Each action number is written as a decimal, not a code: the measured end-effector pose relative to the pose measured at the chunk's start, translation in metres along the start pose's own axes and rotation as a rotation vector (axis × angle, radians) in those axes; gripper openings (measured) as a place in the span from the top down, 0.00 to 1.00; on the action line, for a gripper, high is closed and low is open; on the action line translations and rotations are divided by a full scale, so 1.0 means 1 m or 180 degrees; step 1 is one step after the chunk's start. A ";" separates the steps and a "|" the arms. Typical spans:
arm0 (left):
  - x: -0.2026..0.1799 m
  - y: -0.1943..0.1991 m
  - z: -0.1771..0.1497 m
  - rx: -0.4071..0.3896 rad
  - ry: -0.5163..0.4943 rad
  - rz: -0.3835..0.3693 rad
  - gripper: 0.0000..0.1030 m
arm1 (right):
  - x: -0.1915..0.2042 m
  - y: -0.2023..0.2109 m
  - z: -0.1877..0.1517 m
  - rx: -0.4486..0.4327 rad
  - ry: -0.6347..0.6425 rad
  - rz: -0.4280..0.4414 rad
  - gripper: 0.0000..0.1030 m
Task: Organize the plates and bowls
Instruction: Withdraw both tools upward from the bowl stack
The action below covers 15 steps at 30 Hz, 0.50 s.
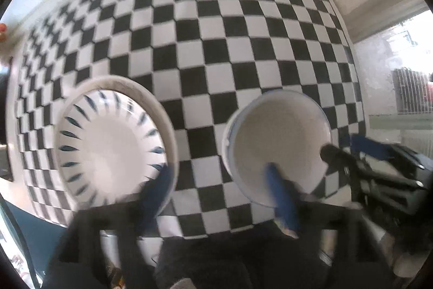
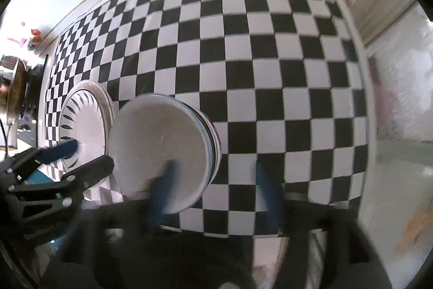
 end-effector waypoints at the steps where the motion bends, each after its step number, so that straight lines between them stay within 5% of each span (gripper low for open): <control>1: 0.002 0.004 0.001 -0.0051 0.0000 0.0025 0.19 | 0.001 0.008 0.001 -0.0072 0.0057 -0.0056 0.18; 15: 0.006 0.095 0.002 -0.0649 0.0088 0.0185 0.14 | 0.008 0.131 0.007 -0.0784 0.0046 -0.0299 0.11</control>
Point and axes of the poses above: each gripper's, at about its wrist camera, not at the fingertips, and y roughly against the way its jaws point, x to its left, z to its top, the point moved 4 cm from there along -y, roughly the way its jaws point, and after that the axes turned 15 degrees about -x, right-handed, at the moved point
